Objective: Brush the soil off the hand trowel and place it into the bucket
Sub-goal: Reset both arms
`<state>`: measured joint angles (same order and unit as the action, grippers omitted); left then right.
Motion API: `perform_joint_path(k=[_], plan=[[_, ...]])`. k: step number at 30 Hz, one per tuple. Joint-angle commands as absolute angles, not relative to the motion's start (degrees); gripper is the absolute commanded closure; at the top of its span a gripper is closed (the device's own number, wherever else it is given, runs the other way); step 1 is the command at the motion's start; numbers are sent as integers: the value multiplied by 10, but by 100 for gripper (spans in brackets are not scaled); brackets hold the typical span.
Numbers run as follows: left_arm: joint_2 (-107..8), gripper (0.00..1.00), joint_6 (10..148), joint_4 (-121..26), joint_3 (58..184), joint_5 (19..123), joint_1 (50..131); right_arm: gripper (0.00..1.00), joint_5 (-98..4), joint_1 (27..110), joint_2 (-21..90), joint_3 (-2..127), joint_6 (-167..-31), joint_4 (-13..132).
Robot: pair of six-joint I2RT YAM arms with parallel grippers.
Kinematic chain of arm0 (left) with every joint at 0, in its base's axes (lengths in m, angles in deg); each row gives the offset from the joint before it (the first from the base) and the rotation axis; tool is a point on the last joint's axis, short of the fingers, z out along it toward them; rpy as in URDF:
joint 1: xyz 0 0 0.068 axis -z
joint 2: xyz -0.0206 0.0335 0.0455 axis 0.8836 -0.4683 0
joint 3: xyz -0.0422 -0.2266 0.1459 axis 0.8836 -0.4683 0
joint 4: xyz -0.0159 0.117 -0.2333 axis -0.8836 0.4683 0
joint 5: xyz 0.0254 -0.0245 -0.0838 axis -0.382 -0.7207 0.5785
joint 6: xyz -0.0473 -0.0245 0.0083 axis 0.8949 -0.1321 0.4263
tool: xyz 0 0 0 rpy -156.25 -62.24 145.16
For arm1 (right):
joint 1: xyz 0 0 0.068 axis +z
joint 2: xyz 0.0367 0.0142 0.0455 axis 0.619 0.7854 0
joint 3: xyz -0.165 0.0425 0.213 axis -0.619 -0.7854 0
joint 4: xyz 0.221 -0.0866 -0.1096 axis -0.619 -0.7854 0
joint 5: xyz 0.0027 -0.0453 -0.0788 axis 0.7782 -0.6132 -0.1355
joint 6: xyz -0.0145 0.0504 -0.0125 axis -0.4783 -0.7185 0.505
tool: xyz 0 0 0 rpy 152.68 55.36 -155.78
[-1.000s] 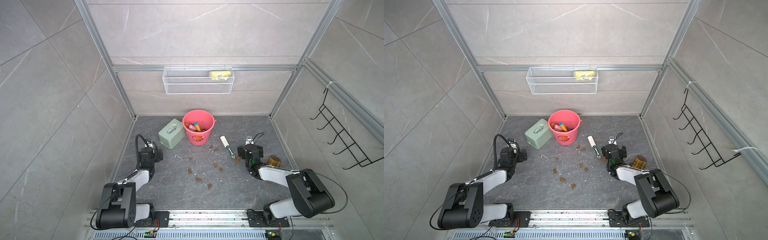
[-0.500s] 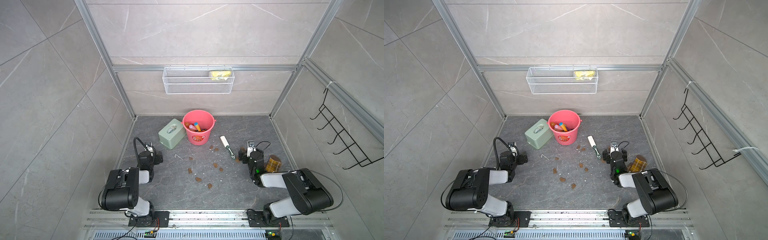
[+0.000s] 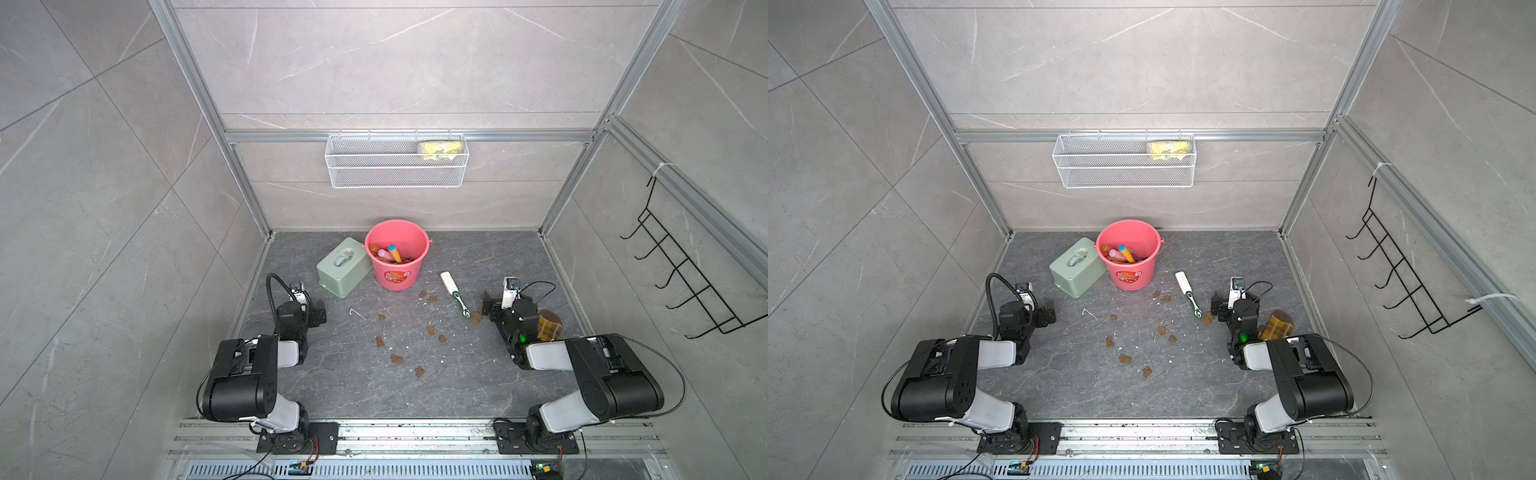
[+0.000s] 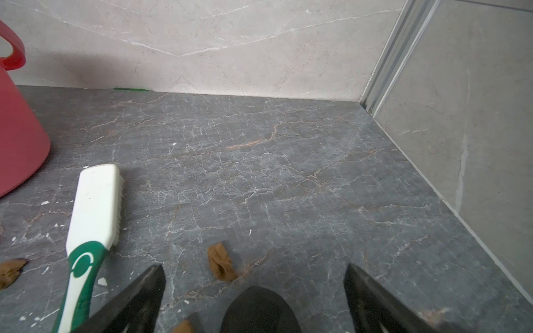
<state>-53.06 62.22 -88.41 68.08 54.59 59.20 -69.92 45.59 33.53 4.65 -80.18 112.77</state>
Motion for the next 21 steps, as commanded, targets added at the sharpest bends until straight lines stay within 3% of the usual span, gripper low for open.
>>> perform_joint_path(k=[1,21], plan=[[-525,0,628,-919,687,552,590,0,-682,455,337,55,-812,1114],[-524,0,627,-920,687,549,591,0,-682,455,339,52,-812,1123]])
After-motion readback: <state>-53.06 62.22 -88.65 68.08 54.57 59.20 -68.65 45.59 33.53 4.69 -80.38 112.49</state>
